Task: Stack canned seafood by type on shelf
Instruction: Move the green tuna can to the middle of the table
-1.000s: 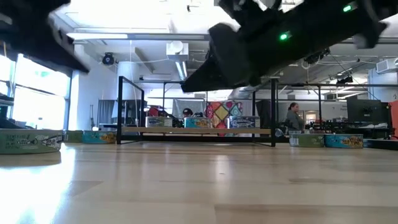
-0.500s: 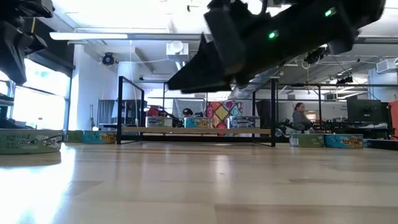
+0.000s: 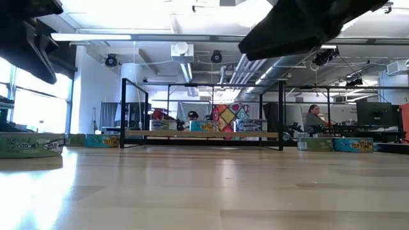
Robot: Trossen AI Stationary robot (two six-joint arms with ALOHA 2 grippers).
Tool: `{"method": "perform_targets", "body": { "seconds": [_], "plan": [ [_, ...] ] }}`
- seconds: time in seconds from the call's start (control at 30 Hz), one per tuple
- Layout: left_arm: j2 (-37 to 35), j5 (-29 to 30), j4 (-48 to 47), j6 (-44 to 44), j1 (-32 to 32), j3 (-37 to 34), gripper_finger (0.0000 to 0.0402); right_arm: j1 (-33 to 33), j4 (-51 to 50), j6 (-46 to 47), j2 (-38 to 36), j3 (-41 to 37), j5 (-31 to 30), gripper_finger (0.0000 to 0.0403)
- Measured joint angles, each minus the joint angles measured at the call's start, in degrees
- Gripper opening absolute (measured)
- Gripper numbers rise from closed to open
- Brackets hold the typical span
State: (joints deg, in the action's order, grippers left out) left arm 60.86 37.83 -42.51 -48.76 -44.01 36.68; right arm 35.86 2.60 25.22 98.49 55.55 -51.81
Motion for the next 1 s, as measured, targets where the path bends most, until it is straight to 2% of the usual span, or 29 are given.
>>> {"method": "perform_targets", "body": {
  "seconds": [0.13, 0.23, 0.4, 0.57, 0.83, 1.0],
  "plan": [
    [0.0, 0.2, 3.1, 1.4, 0.2, -1.4, 0.0067, 2.9, -6.8, 2.3, -2.4, 0.0, 0.2, 0.0220],
    [0.0, 0.1, 2.9, 1.4, 0.2, -1.4, 0.0097, 5.1, -15.8, 10.1, -6.5, 0.0, 0.7, 0.0220],
    [0.0, 0.2, 3.0, 3.1, 0.2, -1.4, 0.0146, 7.3, -30.4, 25.2, -12.3, 0.0, 5.1, 0.0220],
    [1.0, -4.9, 2.7, 9.4, 0.1, -1.4, 0.0182, 8.1, -36.0, 33.2, -13.4, 0.0, 3.0, 0.0220],
    [8.1, -9.0, 2.5, 9.3, 0.1, -1.4, 0.0189, 7.6, -35.8, 33.2, -8.7, 0.0, -4.3, 0.0220],
    [13.2, -8.7, 2.4, 5.6, 0.1, -1.4, 0.0172, 6.3, -35.1, 34.5, -5.6, -0.1, -3.2, 0.0220]
  ]
}}
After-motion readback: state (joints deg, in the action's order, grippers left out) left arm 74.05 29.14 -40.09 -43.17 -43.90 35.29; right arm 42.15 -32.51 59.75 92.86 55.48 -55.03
